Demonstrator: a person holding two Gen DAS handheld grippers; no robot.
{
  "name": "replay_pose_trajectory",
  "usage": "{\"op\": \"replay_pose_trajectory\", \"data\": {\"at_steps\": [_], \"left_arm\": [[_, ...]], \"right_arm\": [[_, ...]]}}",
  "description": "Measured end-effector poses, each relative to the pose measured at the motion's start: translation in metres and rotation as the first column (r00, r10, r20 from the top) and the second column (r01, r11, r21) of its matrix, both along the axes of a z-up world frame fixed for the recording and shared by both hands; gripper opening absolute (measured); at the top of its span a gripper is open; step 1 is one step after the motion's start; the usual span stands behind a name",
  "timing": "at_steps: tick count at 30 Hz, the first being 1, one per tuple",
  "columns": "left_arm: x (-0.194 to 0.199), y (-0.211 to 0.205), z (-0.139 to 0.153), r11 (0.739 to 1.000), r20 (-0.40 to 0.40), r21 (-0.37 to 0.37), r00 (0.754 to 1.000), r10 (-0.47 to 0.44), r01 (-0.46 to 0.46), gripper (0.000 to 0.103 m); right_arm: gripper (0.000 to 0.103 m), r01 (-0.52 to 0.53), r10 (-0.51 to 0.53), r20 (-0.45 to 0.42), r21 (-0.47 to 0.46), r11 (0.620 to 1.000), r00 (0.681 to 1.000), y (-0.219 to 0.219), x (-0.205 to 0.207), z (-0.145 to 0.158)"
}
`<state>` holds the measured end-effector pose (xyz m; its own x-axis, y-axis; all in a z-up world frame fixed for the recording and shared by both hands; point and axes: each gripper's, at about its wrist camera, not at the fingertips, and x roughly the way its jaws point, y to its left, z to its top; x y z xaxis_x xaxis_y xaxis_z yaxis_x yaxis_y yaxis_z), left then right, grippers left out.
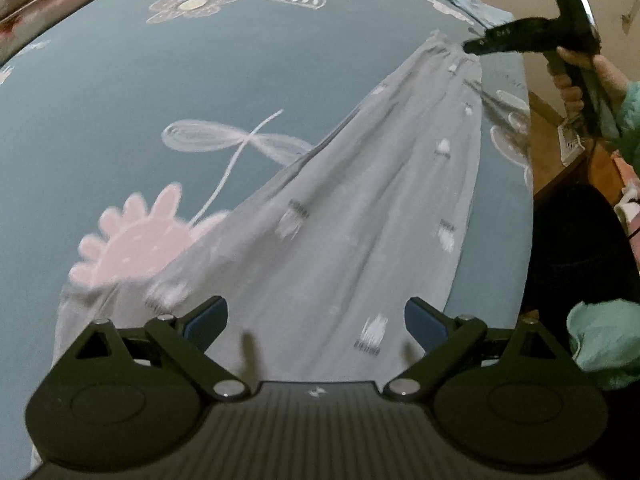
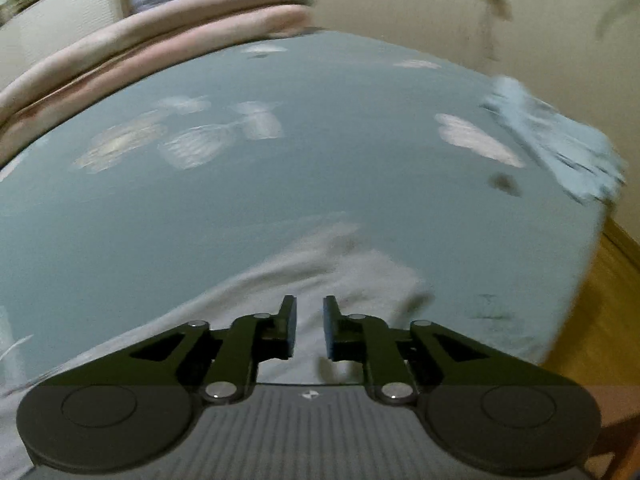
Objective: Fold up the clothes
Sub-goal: 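Open the right gripper and release the trouser-leg tip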
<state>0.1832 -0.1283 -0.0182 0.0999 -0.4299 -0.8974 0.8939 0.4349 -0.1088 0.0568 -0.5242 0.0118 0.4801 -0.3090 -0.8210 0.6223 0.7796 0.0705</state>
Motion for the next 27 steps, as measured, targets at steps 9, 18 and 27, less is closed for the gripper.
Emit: {"op": "replay_pose_trajectory", "data": {"at_steps": [9, 18, 27], "left_arm": [[0.006, 0.059, -0.001, 0.991, 0.019, -0.024, 0.991, 0.132, -0.132, 0.095], [0.006, 0.101, -0.030, 0.976, -0.040, 0.030, 0.976, 0.216, -0.215, 0.095], [-0.009, 0.120, -0.031, 0.984, -0.034, 0.040, 0.984, 0.176, -0.175, 0.096]], "right_arm": [[0.041, -0.441, 0.436, 0.065, 0.146, 0.885, 0.897, 0.160, 0.083, -0.005], [0.026, -0.685, 0.692, 0.048, 0.208, 0.698, 0.720, 0.275, 0.128, -0.030], [0.023, -0.685, 0.692, 0.037, 0.186, 0.704, 0.721, 0.283, 0.128, -0.020]]}}
